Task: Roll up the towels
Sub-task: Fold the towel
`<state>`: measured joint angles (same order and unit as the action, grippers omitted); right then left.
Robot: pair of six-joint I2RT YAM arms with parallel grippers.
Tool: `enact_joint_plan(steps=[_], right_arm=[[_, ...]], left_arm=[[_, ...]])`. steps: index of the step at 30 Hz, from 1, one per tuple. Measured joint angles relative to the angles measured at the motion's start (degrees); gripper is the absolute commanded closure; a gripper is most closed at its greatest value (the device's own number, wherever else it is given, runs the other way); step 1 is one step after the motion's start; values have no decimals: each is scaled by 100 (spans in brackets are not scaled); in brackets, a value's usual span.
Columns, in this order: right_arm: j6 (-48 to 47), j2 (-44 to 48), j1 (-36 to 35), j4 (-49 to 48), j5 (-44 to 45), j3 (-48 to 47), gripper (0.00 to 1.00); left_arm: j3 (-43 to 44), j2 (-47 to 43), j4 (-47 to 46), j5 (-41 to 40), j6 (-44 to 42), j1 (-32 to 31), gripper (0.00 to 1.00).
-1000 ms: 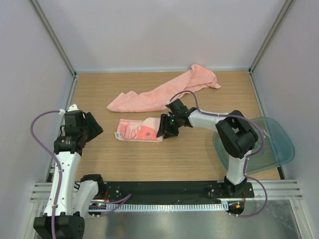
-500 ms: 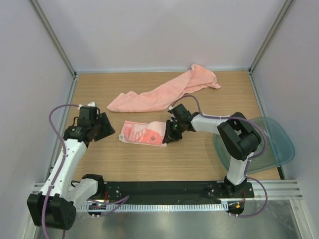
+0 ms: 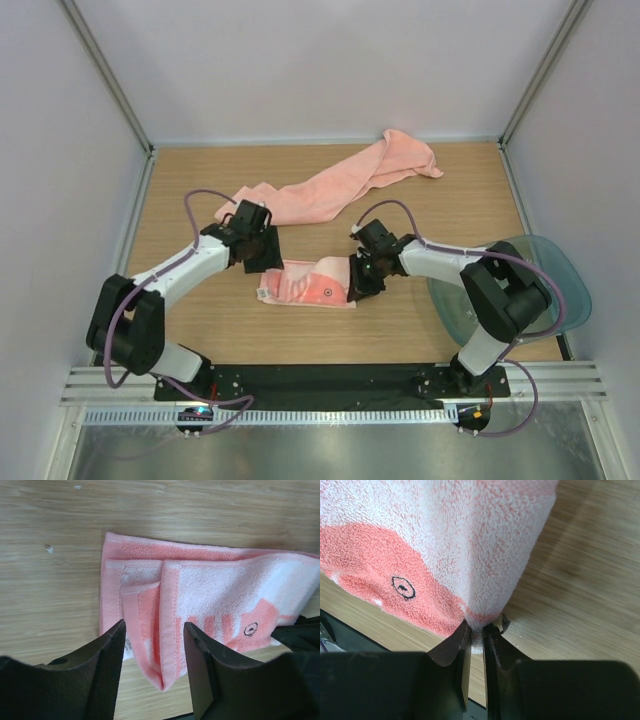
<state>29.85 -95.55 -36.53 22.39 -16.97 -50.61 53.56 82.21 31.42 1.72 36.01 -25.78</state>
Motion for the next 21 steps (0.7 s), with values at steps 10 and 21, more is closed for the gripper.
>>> enact_joint_plan(steps=[10,21], right_arm=[[-63,55,0,9,17,55,81],[-87,55,0,7,17,59,82]], left_arm=[[0,684,-372,-13,247,-503,53],[-68,1005,-507,-48,407,-619,73]])
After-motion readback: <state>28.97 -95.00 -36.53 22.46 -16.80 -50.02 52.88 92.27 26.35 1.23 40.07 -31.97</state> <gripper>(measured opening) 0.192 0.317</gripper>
